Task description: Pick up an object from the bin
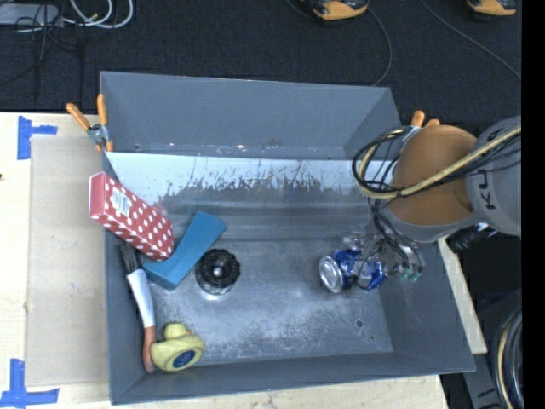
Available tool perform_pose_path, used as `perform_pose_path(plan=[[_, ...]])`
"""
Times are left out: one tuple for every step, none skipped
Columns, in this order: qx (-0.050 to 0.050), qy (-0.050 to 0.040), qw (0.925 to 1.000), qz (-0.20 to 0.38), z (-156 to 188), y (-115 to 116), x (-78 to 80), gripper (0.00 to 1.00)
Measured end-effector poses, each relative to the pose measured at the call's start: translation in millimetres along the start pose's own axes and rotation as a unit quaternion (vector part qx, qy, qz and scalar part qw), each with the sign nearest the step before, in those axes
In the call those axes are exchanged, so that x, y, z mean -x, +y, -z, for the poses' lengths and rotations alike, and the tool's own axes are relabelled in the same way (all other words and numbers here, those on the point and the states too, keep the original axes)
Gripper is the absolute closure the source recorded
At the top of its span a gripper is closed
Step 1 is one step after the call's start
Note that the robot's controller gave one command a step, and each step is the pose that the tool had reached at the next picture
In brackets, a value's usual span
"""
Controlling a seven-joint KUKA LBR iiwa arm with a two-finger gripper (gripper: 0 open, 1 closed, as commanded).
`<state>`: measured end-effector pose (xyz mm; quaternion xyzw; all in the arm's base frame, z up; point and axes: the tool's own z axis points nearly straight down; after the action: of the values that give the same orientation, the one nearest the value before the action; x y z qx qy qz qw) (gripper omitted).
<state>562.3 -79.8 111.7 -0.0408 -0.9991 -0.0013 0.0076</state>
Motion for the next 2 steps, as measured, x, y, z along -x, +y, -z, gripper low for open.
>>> perform_pose_path(plan=[[-0.001, -0.0101, 0.9999, -0.007, 23.6, -0.7, 13.0, 1.00], [0.001, 0.0032, 1.0000, 0.005, 46.7, -4.3, -3.1, 1.00]])
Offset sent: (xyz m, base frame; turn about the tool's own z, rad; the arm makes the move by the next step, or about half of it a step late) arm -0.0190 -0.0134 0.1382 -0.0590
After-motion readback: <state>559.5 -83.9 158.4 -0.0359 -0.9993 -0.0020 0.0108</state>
